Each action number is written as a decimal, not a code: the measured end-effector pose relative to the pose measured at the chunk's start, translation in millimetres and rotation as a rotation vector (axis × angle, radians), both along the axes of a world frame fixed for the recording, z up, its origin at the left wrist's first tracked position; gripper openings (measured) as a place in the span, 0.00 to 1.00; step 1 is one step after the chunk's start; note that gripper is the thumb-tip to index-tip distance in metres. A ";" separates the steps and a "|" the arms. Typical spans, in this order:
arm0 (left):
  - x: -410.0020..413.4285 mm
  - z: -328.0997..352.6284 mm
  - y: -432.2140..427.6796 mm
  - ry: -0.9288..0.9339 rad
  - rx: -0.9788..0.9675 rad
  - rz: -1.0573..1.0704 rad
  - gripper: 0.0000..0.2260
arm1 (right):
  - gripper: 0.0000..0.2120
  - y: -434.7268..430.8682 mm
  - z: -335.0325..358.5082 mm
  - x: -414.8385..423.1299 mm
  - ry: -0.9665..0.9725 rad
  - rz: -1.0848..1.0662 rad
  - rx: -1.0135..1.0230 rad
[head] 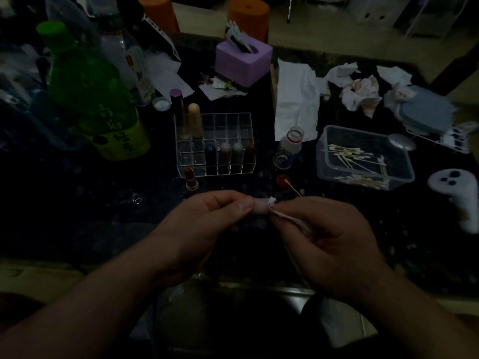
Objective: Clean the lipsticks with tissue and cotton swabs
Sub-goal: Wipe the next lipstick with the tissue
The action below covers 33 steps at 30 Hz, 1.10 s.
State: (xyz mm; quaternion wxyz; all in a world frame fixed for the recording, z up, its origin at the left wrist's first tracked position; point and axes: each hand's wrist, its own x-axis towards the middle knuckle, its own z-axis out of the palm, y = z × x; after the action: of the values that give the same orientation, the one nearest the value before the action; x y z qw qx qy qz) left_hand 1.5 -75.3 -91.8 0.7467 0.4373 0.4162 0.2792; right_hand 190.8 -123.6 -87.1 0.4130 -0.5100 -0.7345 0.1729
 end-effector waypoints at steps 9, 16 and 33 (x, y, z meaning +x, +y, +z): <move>-8.7 3.7 2.7 -0.097 -0.123 -0.043 0.13 | 0.10 1.9 -2.5 -2.0 -0.082 0.170 -0.101; -0.1 0.3 -9.4 -0.184 0.052 0.119 0.07 | 0.09 -3.3 4.2 -23.5 0.605 0.107 -0.526; -9.6 12.2 4.6 0.159 -0.274 -0.356 0.34 | 0.05 6.2 -9.9 -13.5 0.003 0.136 -0.057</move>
State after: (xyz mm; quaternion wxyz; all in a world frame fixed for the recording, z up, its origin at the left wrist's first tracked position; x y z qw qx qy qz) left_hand -8.1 -70.7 -79.7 0.8014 0.4189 0.4241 0.0490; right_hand 177.4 -117.3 -97.0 0.3869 -0.4700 -0.7616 0.2222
